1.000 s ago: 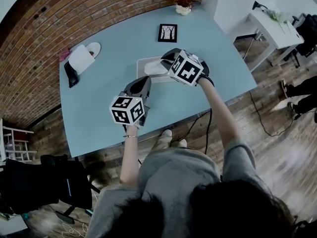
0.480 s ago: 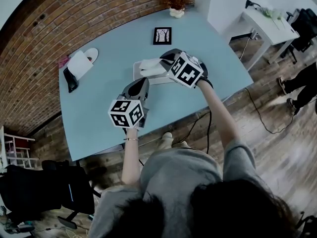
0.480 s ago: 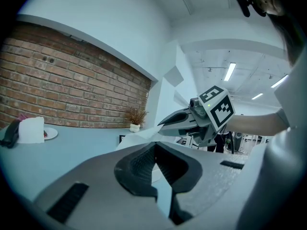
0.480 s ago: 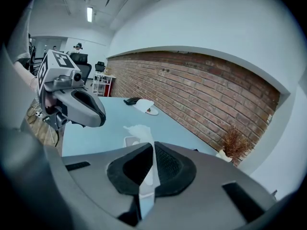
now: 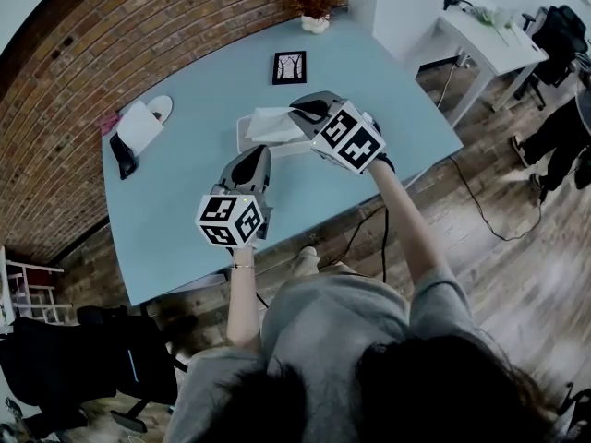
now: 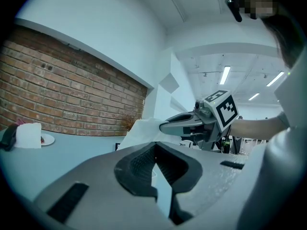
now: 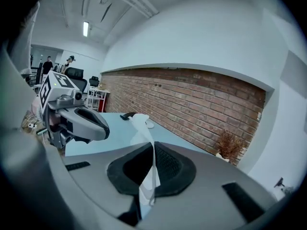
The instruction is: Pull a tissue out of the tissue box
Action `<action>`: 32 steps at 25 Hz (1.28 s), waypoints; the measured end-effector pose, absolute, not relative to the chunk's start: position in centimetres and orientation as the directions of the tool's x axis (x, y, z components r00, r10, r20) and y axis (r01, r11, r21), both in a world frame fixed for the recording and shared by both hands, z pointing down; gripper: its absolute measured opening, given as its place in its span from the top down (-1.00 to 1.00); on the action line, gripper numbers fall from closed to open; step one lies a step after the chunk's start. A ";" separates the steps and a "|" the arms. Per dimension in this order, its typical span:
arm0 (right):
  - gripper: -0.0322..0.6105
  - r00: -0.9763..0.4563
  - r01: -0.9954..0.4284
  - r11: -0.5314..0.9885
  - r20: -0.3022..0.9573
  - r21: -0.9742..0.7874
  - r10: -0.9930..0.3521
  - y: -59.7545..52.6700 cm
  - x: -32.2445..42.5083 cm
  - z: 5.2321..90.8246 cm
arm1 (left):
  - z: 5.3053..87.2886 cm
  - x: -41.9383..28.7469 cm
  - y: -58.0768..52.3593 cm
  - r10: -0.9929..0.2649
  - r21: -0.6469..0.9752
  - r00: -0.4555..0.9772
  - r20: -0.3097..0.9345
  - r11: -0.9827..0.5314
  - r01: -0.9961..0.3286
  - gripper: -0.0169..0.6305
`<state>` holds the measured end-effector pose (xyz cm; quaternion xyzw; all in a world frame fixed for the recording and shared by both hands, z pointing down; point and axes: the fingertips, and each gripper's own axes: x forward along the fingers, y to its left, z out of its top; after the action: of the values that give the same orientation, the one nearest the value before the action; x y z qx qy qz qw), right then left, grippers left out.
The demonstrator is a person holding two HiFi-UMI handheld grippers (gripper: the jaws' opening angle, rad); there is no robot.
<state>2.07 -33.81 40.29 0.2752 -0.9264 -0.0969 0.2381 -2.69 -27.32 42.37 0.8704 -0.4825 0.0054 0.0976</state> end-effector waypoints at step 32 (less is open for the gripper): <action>0.90 -0.755 -0.642 0.763 0.111 0.068 -0.646 -27.5 5.7 40.9 | 40.9 -3.3 -22.1 -0.840 0.095 0.542 0.013 -0.539 -0.837 0.94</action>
<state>5.69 -27.47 40.91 0.3438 -0.9368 -0.0126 0.0641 -3.29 -22.07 40.90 0.8769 -0.4783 -0.0171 0.0446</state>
